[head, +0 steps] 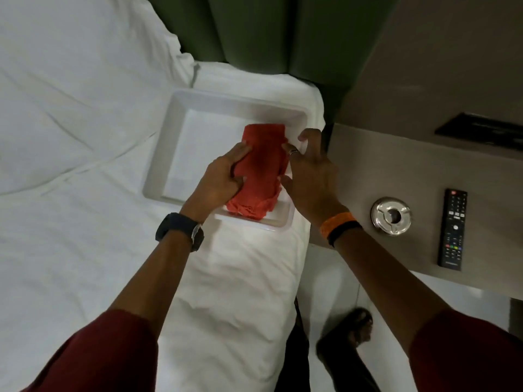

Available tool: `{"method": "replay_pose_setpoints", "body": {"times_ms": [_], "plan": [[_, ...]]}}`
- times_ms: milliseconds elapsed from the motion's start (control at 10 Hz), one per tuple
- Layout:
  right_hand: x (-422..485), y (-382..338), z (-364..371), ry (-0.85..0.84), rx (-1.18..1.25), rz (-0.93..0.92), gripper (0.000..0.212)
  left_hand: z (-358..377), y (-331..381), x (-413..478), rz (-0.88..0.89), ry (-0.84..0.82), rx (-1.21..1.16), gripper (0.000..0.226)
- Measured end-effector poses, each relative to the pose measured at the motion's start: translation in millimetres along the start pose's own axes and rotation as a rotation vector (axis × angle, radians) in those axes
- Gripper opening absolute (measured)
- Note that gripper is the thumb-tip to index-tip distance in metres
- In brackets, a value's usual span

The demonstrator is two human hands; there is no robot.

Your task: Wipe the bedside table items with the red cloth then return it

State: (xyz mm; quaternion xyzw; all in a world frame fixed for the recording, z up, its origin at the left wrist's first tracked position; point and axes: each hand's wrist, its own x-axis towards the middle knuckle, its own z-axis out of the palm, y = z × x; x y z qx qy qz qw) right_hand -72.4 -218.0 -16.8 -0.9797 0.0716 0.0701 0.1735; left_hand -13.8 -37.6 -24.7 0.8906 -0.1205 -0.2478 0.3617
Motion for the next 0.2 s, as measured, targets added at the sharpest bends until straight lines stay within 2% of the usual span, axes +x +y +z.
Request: {"method": "replay_pose_setpoints", "body": {"times_ms": [100,200], "plan": [[-1.0,5.9,2.2,0.059,0.027,-0.031,0.059,4.7,-6.3,1.7,0.052,0.000,0.237,0.074],[-6.8,20.3,-9.0,0.248,0.008,-0.052,0.063,13.5,-1.1,-4.7,0.084,0.120,0.442,0.077]]}}
